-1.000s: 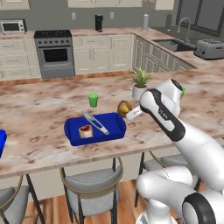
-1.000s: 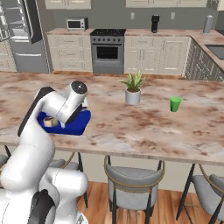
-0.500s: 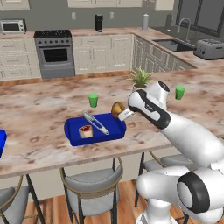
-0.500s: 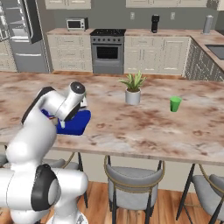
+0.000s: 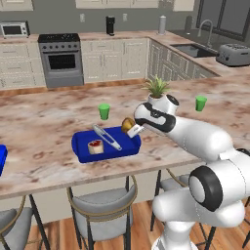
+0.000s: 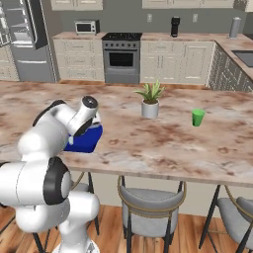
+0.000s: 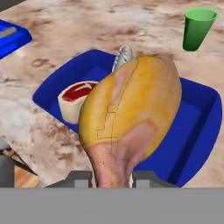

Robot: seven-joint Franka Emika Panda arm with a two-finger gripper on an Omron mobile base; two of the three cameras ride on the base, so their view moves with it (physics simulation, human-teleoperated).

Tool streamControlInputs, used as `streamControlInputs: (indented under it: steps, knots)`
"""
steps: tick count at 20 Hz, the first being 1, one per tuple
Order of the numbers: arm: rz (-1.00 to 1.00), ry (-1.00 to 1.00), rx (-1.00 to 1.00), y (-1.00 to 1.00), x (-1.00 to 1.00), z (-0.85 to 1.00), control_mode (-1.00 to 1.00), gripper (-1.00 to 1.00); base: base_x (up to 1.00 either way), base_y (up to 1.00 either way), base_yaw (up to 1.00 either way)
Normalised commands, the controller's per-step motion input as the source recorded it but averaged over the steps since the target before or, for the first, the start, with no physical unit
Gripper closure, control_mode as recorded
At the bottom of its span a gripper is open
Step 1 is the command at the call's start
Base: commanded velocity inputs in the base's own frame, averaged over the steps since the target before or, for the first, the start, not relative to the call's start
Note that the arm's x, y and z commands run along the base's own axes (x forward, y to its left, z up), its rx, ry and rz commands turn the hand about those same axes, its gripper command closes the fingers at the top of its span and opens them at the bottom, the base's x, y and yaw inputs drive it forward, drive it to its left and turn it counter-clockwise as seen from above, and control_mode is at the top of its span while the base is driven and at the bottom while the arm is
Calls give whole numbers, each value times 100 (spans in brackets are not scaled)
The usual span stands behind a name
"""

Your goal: Gather the eggplant and sweet potato from the fridge and place them on a tray on the dining counter. Then gather the steak and chicken drumstick from the fridge and place them on the other tray.

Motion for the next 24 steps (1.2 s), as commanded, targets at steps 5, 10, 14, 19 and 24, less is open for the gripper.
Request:
streamControlInputs:
  steps: [5,10,14,19,24]
  knots:
    - [0,0,0,0,22,-20,-100,100,0,0,0]
    - [0,1,0,1,25,-23,-100,100,0,0,0]
    - [0,0,-1,1,20,-17,-100,100,0,0,0]
    - [0,0,-1,6,13,-28,-100,100,0,0,0]
    - [0,0,-1,7,17,-22,-100,100,0,0,0]
